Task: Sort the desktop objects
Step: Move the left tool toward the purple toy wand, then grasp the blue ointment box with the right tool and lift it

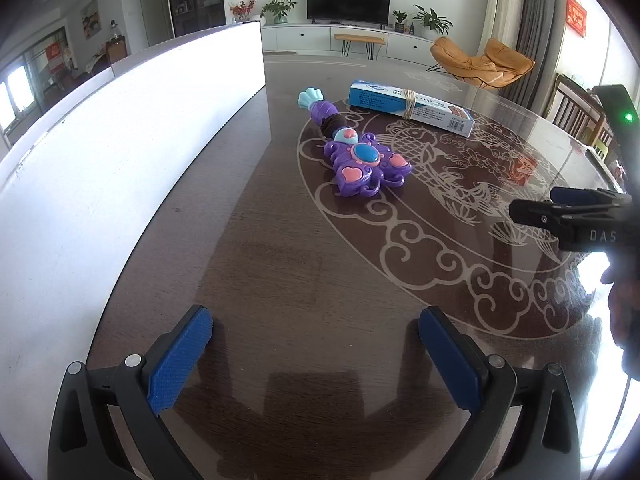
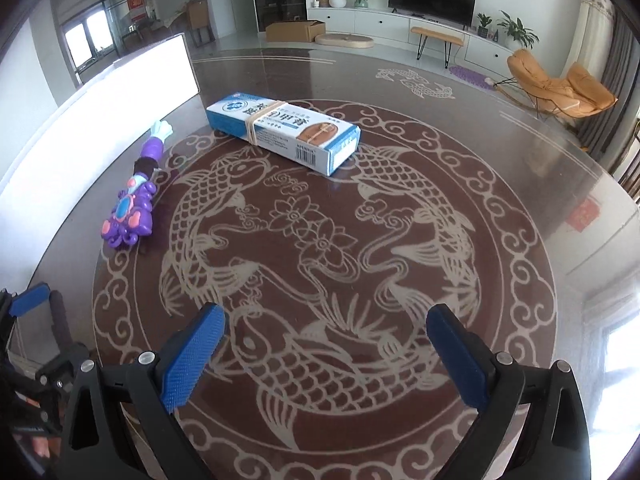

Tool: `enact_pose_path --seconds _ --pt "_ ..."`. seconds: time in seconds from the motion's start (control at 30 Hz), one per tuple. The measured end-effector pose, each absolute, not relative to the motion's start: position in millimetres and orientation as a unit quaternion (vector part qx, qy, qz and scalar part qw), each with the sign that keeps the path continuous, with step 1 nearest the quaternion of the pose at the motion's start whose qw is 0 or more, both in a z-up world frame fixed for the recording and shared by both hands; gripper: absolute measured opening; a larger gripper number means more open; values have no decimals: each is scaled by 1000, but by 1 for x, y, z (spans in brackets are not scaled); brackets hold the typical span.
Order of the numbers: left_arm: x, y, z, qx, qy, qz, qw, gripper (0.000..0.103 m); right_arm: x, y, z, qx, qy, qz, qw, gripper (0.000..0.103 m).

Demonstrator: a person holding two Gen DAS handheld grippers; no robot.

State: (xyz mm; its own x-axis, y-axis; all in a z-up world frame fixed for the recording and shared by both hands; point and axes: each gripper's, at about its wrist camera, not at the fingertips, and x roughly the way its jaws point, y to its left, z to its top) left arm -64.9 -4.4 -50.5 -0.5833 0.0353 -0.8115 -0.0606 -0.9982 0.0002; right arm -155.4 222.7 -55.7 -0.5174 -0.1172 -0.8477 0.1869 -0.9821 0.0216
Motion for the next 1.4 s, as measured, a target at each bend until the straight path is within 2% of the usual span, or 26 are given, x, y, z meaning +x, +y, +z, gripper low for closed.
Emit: enact_pose_path --seconds 0.23,0.43,0.63,0.83,0.9,0.97,1.0,1.3,1.33,1.4 --pt "-73 -2 -49 -479 11 877 23 103 -140 233 -61 453 49 -885 91 103" --pt "-128 24 -47 -513 10 858 33 103 -143 234 -62 454 50 -885 90 103" --pt "-185 31 -49 -505 -10 863 -18 103 -143 234 -62 454 50 -885 90 103" --pt "-204 26 -52 -484 1 875 -4 103 -143 234 -62 454 50 -885 90 103" --pt "-193 21 -48 -462 8 887 5 86 -143 234 -62 454 50 -885 90 103" --pt "-182 18 -44 -447 18 894 18 47 -143 234 -61 454 50 -885 91 103" --pt "-177 15 -43 -448 22 894 23 44 -143 234 -62 454 50 -885 91 103" --pt "-90 -23 -40 -435 36 899 50 45 -143 234 -61 454 50 -885 91 103" --pt "-84 -26 -40 -432 36 900 49 46 -143 235 -61 454 50 -885 91 103" --pt "-82 -28 -39 -432 42 900 39 57 -143 233 -61 454 51 -885 91 103"
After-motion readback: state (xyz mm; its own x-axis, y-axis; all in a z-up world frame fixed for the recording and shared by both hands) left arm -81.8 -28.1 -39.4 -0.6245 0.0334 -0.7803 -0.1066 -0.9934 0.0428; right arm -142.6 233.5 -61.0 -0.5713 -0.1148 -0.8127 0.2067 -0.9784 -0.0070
